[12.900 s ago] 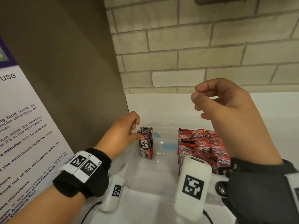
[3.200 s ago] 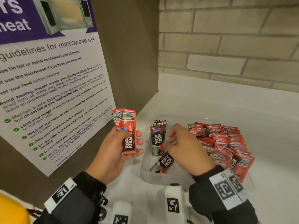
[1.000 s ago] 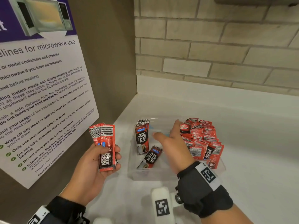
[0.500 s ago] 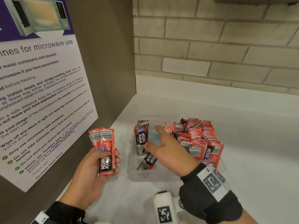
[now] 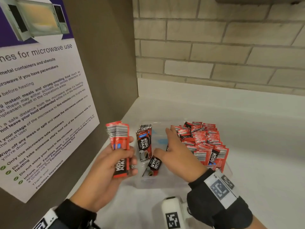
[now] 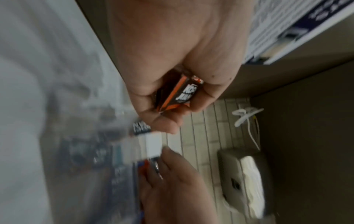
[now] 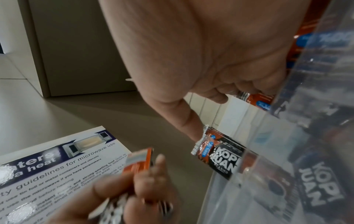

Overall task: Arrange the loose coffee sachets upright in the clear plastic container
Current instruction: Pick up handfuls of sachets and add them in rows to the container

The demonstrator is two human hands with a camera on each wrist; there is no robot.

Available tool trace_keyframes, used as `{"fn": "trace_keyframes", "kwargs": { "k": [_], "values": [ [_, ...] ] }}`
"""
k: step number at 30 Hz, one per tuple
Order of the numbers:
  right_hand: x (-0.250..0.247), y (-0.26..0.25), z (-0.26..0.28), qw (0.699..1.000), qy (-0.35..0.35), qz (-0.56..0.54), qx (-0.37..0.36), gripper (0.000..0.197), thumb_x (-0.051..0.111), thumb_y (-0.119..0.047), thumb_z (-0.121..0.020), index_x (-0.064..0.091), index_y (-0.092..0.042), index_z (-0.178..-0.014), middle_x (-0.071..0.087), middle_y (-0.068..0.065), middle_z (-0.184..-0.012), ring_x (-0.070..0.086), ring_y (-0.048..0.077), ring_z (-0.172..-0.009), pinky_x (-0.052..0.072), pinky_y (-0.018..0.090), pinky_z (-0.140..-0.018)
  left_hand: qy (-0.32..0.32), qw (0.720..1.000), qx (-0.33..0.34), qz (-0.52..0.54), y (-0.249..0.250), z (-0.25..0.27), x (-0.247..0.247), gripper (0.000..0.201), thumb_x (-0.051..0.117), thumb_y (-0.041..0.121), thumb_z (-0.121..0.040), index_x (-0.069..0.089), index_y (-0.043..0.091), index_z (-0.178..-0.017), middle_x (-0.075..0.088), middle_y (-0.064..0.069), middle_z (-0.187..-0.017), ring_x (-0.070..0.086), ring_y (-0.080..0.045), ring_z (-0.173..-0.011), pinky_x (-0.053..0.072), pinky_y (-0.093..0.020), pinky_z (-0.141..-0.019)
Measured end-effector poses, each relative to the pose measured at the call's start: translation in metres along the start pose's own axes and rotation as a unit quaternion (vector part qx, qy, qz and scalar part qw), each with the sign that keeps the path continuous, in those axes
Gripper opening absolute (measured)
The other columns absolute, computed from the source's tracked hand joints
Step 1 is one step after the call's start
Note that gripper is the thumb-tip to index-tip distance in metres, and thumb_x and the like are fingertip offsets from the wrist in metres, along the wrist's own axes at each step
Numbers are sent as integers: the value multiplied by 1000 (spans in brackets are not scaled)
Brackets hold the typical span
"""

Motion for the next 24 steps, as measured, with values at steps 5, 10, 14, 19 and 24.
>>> {"fn": "trace_keyframes", "kwargs": {
  "k": [5, 10, 14, 19, 24],
  "values": [
    [-3, 1, 1, 1000, 2, -14, -5, 67, 45, -19, -95, 6, -18, -149, -13, -2, -158, -1, 12, -145, 8, 19, -109, -13, 998, -50, -39, -14, -14, 41, 28, 48, -5, -87, 63, 9, -105, 68, -7, -80, 60, -12, -63, 56, -31, -60],
    [-7, 9, -1, 998, -2, -55, 11, 73, 45, -13, -95, -2, -18, -150, -12, -4, -157, -5, 9, -144, 4, 19, -111, 30, 997, -56, -48, -23, -24, 50, 28, 51, 0, -90, 62, 14, -111, 72, -6, -102, 65, -16, -80, 54, -29, -62],
    [-5, 8, -3, 995, -20, -96, 2, 72, 42, -11, -96, -4, -21, -150, -8, -8, -157, 3, 1, -141, 5, 16, -111, 17, 996, -79, -39, -31, -29, 59, 30, 47, -1, -91, 65, 13, -111, 73, -11, -94, 69, -18, -78, 52, -26, -59],
    [-6, -3, 5, 995, -3, -98, -30, 68, 42, -6, -90, 12, -23, -149, 29, -2, -152, 25, 4, -139, 25, 27, -115, 3, 995, -94, -16, -37, -39, 69, 36, 42, -7, -88, 67, 12, -106, 74, -10, -90, 71, -17, -75, 53, -25, -55],
    [-70, -46, 36, 995, 32, -25, -96, 38, 48, -6, -90, 57, -41, -101, 64, -18, -93, 64, -2, -83, 46, 8, -69, 7, 994, -110, -2, -44, -46, 67, 36, 47, -4, -86, 64, 10, -114, 72, -12, -93, 67, -22, -73, 50, -29, -56]
  ]
}}
Point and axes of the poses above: each hand's wrist, its own z-axis away from the middle knuckle, its own x-axis out of the palm, y = z × x, the point moved 5 cm from there along -z, towards the middle knuckle
